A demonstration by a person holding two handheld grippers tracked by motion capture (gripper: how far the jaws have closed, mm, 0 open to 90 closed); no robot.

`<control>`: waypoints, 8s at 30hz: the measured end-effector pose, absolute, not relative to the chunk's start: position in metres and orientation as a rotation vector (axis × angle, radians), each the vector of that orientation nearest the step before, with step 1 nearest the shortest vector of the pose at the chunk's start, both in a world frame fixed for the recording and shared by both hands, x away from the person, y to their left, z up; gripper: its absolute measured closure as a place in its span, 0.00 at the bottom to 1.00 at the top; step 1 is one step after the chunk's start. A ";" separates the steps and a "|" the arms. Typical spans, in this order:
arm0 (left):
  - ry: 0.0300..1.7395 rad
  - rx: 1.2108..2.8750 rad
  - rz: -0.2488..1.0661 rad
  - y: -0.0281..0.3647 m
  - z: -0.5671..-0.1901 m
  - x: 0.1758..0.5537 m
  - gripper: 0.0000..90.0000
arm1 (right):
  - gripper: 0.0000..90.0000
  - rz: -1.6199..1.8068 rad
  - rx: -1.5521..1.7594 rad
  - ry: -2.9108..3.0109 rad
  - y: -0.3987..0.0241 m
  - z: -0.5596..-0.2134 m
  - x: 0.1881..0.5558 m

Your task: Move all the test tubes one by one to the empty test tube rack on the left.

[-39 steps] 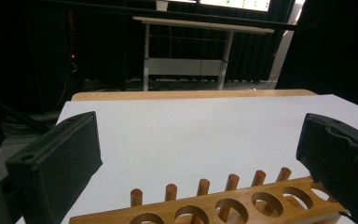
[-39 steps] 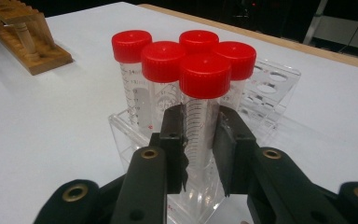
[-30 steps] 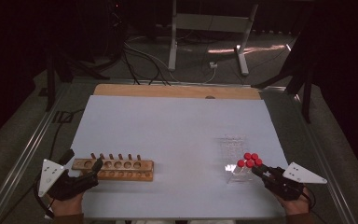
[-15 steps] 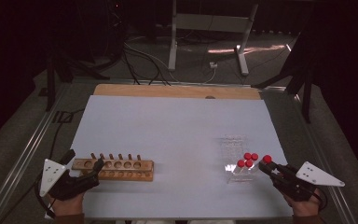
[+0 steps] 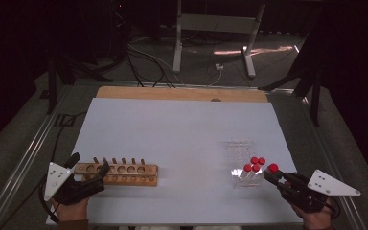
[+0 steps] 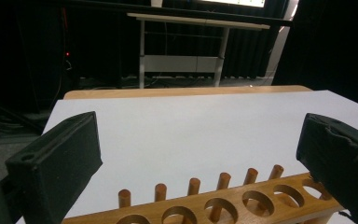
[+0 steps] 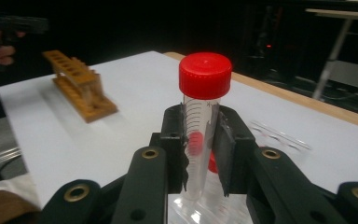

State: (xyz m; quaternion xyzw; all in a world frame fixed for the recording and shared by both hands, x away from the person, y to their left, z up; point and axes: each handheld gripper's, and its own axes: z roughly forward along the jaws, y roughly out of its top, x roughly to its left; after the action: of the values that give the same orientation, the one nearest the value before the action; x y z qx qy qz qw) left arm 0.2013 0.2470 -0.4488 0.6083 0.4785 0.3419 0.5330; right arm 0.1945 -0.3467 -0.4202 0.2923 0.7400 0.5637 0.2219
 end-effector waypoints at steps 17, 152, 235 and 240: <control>0.992 1.627 0.657 0.182 -0.423 0.220 0.01 | 0.84 1.615 0.755 2.151 -0.290 -0.417 0.226; 0.885 1.713 0.585 0.172 -0.403 0.225 0.79 | 0.00 1.651 0.890 2.123 -0.249 -0.427 0.240; 1.012 1.548 0.612 0.206 -0.428 0.226 0.01 | 0.22 1.484 1.099 1.924 -0.362 -0.438 0.241; 1.011 1.550 0.613 0.206 -0.428 0.226 0.01 | 0.39 1.449 1.079 1.968 -0.366 -0.451 0.240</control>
State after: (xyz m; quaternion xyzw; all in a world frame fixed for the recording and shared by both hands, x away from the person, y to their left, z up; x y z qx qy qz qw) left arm 0.2264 0.2057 -0.4279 0.6579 0.4293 0.2604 0.5613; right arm 0.2404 -0.3661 -0.4506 0.3926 0.7165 0.5275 0.2327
